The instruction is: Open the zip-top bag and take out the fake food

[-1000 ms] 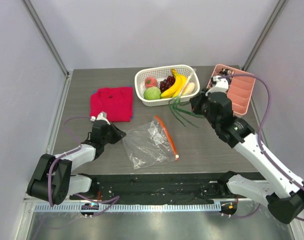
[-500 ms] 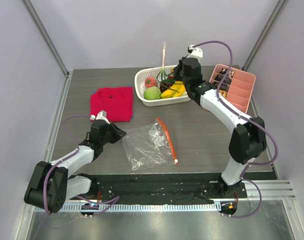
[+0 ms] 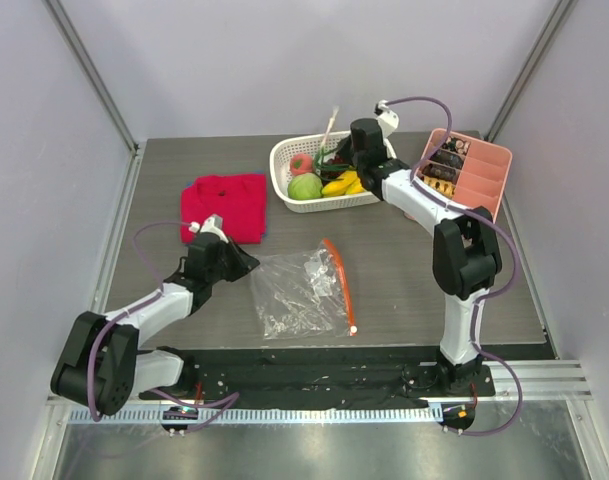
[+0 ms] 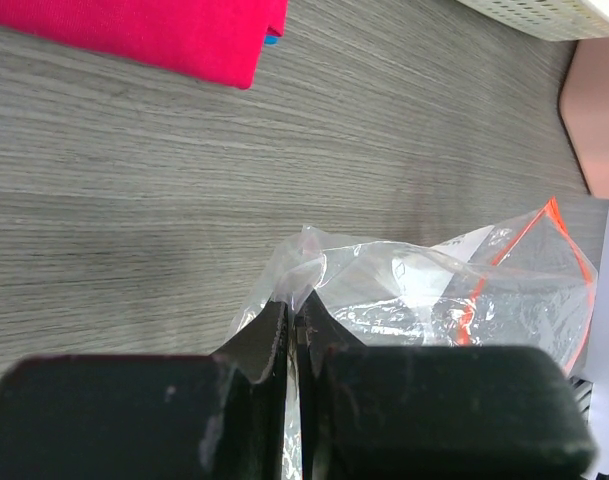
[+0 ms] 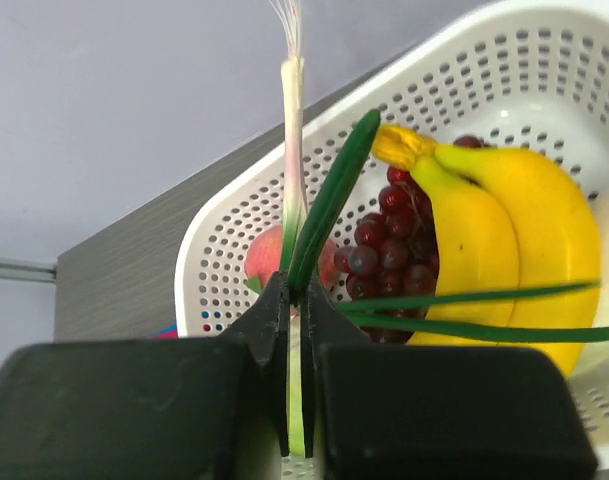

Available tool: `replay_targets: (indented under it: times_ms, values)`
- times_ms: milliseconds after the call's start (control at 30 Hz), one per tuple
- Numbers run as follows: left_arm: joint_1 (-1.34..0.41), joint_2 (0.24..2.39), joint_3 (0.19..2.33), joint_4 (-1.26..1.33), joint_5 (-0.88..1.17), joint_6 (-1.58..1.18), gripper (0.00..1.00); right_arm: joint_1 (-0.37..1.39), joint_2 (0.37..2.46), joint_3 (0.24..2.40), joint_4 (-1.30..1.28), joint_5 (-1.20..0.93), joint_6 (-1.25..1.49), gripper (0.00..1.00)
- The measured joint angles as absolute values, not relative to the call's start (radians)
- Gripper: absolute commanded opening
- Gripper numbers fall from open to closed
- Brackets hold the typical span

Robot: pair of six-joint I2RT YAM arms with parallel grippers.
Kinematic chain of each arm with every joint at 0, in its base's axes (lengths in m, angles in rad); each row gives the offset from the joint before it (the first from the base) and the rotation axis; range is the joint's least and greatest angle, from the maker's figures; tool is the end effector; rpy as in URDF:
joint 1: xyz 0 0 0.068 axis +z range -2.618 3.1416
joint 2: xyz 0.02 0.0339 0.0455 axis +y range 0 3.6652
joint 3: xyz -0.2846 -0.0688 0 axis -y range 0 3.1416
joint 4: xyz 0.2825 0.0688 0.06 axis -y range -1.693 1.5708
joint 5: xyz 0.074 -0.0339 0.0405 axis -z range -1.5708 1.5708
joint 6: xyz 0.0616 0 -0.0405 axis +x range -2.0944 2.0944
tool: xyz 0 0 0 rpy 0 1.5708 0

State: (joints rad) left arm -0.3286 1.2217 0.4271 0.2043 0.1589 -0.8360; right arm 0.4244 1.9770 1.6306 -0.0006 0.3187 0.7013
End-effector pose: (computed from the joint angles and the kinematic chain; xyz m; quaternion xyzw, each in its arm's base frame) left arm 0.2575 -0.0981 0.1463 -0.1846 0.8607 -0.3166 0.3535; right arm 0.5029 0.2061 0.2904 0.2018 0.7879 0.1928 0.5490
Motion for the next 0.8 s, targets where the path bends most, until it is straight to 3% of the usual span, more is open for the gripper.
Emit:
replay_targets:
  times_ms: [100, 233, 267, 333, 400, 433, 500, 567, 800]
  values:
    - [-0.334, 1.227, 0.430, 0.204, 0.159, -0.830, 0.04, 0.425, 1.977, 1.591, 0.006, 0.321, 0.819, 0.02]
    - [-0.340, 1.229, 0.430, 0.204, 0.158, -0.828, 0.13, 0.431, 2.025, 1.580, 0.007, 0.315, 0.970, 0.19]
    - [-0.342, 1.229, 0.430, 0.204, 0.158, -0.829, 0.25, 0.433, 2.038, 1.580, 0.007, 0.311, 0.990, 0.29]
    - [-0.346, 1.229, 0.432, 0.197, 0.157, -0.823, 0.36, 0.440, 2.060, 1.578, 0.007, 0.309, 1.016, 0.43]
    - [-0.348, 1.225, 0.444, 0.168, 0.152, -0.825, 0.47, 0.452, 2.068, 1.569, -0.001, 0.308, 1.018, 0.64]
    - [-0.350, 1.221, 0.450, 0.156, 0.150, -0.817, 0.77, 0.457, 2.068, 1.565, -0.004, 0.308, 1.021, 0.73]
    - [-0.352, 1.196, 0.464, 0.123, 0.138, -0.804, 0.96, 0.464, 2.068, 1.563, -0.008, 0.306, 0.987, 0.95]
    - [-0.353, 1.152, 0.479, 0.083, 0.130, -0.794, 1.00, 0.471, 2.060, 1.565, -0.016, 0.305, 0.952, 1.00]
    - [-0.364, 1.014, 0.571, -0.062, 0.096, -0.746, 1.00, 0.476, 1.937, 1.577, -0.258, 0.370, 0.683, 1.00]
